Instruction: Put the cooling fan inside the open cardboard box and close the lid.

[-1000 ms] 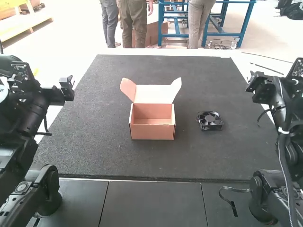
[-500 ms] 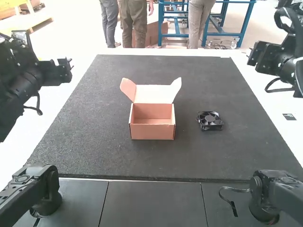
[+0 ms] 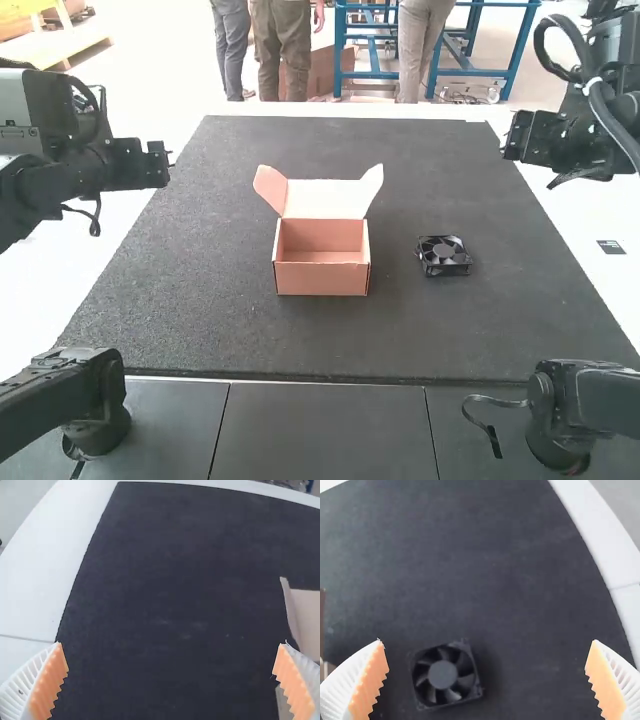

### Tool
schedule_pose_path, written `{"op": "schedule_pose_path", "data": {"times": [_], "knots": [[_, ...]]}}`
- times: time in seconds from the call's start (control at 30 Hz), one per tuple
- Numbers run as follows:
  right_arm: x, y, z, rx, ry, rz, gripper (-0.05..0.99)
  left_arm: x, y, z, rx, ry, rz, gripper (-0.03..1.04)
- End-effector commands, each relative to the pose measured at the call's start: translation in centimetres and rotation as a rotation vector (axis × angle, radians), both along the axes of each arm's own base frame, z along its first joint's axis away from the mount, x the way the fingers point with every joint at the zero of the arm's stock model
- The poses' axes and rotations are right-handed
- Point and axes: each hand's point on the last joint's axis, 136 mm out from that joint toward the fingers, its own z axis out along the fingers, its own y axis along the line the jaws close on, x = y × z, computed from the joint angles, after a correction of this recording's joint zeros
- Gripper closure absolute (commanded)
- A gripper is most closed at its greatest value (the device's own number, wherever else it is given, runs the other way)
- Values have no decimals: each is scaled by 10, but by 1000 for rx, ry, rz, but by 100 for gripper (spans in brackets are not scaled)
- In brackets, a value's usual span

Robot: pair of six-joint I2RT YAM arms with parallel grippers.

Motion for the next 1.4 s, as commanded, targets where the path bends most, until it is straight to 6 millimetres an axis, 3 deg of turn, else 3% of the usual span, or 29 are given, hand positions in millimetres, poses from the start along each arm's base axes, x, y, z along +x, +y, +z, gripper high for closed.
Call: {"op": "schedule_pose_path", "data": {"times": [0.0,0.23,0.6,0.7,1.1,1.37], "knots": [[11,3,3,22,17,10,3,4,-2,21,-9,-21,-8,4],[31,14,-39,37,163,92,3,13,-17,10,-32,59,-71,4],[60,-10,-106,-34,438,155,3,12,-57,-4,-29,144,-202,4],[68,-14,-116,-55,480,179,3,11,-63,-8,-27,160,-220,4],[87,-13,-161,-74,609,243,3,12,-63,-16,-35,200,-214,4],[96,-3,-180,-20,654,285,3,12,-60,-18,-76,212,-178,4]]}}
